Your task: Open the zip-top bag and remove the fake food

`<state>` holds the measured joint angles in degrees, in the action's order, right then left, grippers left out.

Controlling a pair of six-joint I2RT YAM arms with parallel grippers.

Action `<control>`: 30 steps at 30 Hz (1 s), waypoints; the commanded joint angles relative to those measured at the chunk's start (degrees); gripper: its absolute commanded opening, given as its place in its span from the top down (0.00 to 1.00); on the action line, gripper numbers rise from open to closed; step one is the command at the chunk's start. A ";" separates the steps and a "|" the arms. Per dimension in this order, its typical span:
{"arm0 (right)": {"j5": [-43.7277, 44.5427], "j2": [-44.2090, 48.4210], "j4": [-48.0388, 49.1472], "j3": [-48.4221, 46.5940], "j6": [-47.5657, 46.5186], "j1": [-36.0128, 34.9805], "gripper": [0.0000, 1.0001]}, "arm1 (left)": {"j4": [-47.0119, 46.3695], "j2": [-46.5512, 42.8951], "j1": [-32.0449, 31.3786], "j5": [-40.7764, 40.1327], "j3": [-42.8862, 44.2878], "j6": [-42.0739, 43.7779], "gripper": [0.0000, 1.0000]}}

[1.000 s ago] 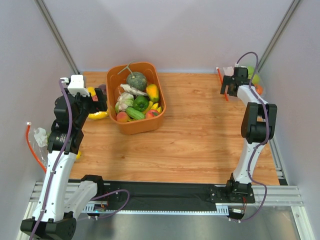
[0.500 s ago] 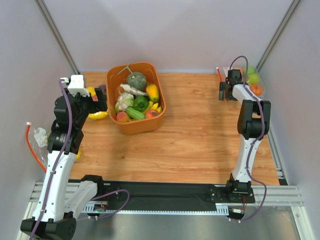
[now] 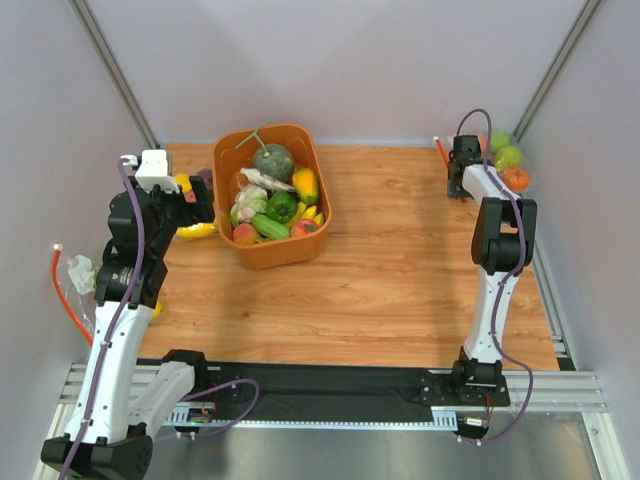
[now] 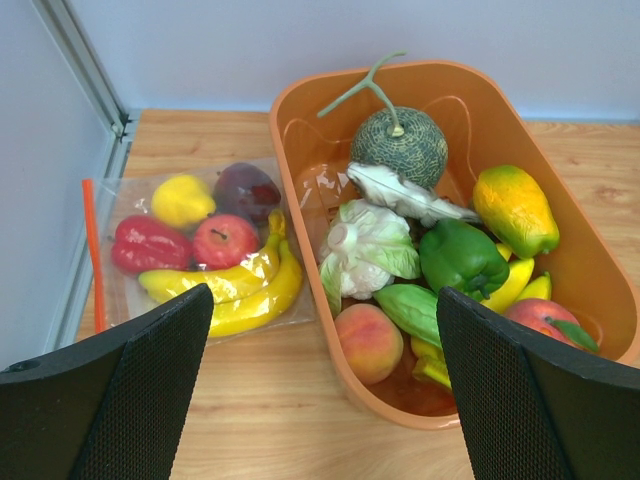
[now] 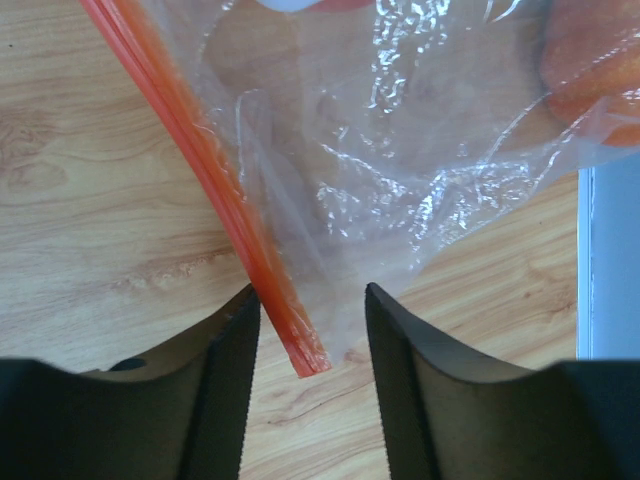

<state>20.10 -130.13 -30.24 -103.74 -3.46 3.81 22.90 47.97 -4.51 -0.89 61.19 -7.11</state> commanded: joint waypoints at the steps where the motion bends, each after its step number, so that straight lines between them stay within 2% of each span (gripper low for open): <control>1: 0.30 -1.89 -2.27 -4.18 -2.60 0.05 0.56 | -1.80 -0.15 0.21 0.45 -0.19 1.23 0.01; 3: -0.32 -2.76 -3.59 -4.89 -2.86 0.05 0.63 | -1.80 -0.15 0.12 0.36 -0.19 1.23 0.01; 4: -0.32 -2.85 -3.95 -5.15 -2.78 0.05 0.75 | -1.80 -0.33 0.12 0.44 -0.19 1.23 0.01; 6: -0.58 -2.85 -4.04 -4.98 -2.78 0.05 0.85 | -1.80 -0.15 0.12 0.45 -0.11 1.14 0.01; 7: -0.67 -2.68 -4.04 -4.80 -2.78 0.05 0.95 | -1.71 -0.15 0.12 0.45 -0.10 1.22 0.01; 8: -0.67 -2.42 -4.04 -4.37 -2.69 0.05 1.00 | -1.80 -0.24 0.12 0.45 -0.10 1.23 0.00; 15: -2.86 6.09 0.00 3.71 -0.50 -1.26 1.00 | -1.80 -0.24 0.12 0.62 -0.10 1.49 0.01; 21: -12.08 17.34 4.22 13.63 6.01 -3.28 1.00 | -2.06 -0.15 0.12 3.34 -0.19 0.96 0.01; 27: -13.41 29.39 9.84 23.40 12.05 -7.76 1.00 | -3.64 0.29 0.12 8.96 -0.98 -0.71 0.01; 30: -16.83 35.36 14.14 29.46 16.01 -9.78 1.00 | -6.36 0.29 0.12 13.44 -2.82 -1.06 0.01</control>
<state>7.51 -99.66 -22.70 -78.06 6.35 -4.49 20.56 48.16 -4.51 6.72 59.57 -7.38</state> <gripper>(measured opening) 0.014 0.989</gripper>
